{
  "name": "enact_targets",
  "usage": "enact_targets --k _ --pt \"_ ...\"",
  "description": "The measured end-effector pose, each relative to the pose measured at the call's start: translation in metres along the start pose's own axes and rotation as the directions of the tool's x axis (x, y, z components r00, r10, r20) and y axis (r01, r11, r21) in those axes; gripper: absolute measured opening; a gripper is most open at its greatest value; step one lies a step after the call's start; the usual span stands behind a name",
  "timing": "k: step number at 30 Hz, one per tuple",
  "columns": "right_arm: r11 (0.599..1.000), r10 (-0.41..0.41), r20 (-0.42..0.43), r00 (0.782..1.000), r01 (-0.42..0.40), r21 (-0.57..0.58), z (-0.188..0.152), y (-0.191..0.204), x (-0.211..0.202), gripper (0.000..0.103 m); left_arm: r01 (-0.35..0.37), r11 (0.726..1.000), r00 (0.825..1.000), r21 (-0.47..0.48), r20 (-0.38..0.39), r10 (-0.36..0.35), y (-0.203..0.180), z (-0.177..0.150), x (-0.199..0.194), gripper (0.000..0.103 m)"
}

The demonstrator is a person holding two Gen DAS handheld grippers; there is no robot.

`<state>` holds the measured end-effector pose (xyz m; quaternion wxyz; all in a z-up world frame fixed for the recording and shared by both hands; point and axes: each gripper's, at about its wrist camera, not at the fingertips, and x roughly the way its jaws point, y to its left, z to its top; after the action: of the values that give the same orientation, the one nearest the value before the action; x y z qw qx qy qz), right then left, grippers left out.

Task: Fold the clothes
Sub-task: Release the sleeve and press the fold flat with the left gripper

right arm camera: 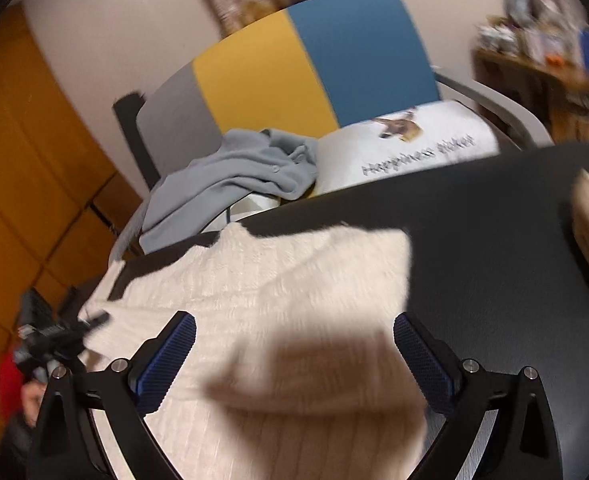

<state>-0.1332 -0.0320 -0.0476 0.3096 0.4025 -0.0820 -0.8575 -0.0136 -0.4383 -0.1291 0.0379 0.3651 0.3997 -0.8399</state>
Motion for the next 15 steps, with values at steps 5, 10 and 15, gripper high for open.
enact_targets --k 5,10,15 --pt "1.000 -0.012 -0.086 0.996 0.011 -0.015 0.006 -0.002 0.048 0.100 -0.067 0.998 0.998 0.016 0.014 0.067 0.004 0.001 -0.001 0.006" --pt "0.990 -0.130 -0.100 0.986 0.123 -0.071 -0.008 -0.015 0.080 0.101 -0.004 0.997 1.000 -0.083 0.001 0.004 0.026 -0.008 0.005 0.009" --pt "0.977 -0.188 -0.090 0.978 0.177 -0.119 -0.012 -0.010 0.083 0.101 -0.047 0.995 0.996 -0.091 0.068 0.053 0.018 -0.006 -0.010 0.018"
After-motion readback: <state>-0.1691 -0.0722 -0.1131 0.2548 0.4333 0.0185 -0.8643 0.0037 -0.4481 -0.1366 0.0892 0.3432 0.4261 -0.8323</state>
